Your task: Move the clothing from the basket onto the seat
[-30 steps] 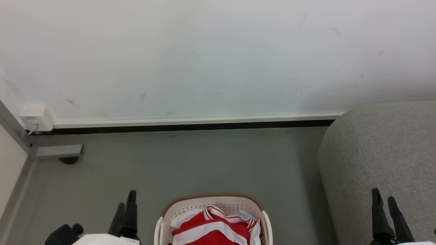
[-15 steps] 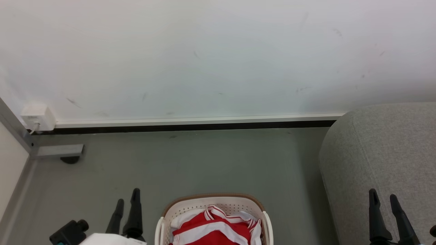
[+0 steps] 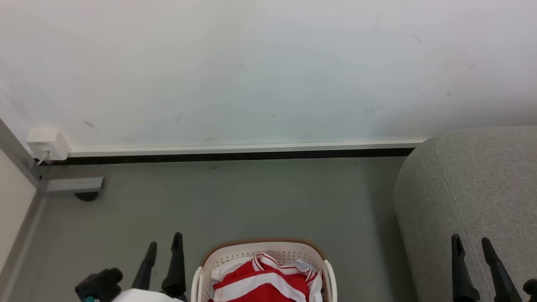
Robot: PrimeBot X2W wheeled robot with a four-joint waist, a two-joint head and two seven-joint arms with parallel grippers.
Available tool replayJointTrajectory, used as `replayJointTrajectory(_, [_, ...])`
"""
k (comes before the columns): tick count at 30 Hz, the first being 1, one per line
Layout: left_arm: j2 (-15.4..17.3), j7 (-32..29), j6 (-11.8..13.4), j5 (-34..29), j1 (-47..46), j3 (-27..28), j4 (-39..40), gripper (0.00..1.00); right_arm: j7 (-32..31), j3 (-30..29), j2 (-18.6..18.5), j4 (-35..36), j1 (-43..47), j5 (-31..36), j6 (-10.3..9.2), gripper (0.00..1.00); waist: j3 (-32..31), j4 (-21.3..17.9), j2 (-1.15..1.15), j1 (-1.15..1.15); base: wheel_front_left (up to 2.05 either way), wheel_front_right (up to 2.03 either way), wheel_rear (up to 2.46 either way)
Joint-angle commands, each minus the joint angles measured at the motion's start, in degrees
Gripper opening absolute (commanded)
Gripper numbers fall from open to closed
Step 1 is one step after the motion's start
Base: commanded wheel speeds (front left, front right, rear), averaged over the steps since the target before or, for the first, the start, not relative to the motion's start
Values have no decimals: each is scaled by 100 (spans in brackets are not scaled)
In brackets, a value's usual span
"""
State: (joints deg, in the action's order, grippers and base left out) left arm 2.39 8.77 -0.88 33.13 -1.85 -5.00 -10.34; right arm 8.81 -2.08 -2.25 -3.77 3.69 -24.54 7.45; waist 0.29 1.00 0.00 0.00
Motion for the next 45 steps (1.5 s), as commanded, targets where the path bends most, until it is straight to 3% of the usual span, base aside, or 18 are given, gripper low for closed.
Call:
replayJointTrajectory(1, [49, 71, 19, -188, 10, -9, 58, 100, 69, -7, -60, 87, 27, 169, 4, 100, 0, 3, 0, 0, 0, 0, 0])
replayJointTrajectory(31, [62, 444, 134, -1699, 200, -63, 101, 100, 441, -91, -75, 152, 174, 1180, 5, 100, 5, 85, 0, 0, 0, 0, 0])
replayJointTrajectory(45, [67, 590, 176, -2202, 249, -155, 128, 100, 592, -183, -80, 179, 227, 1352, 5, 100, 17, 117, 0, 0, 0, 0, 0])
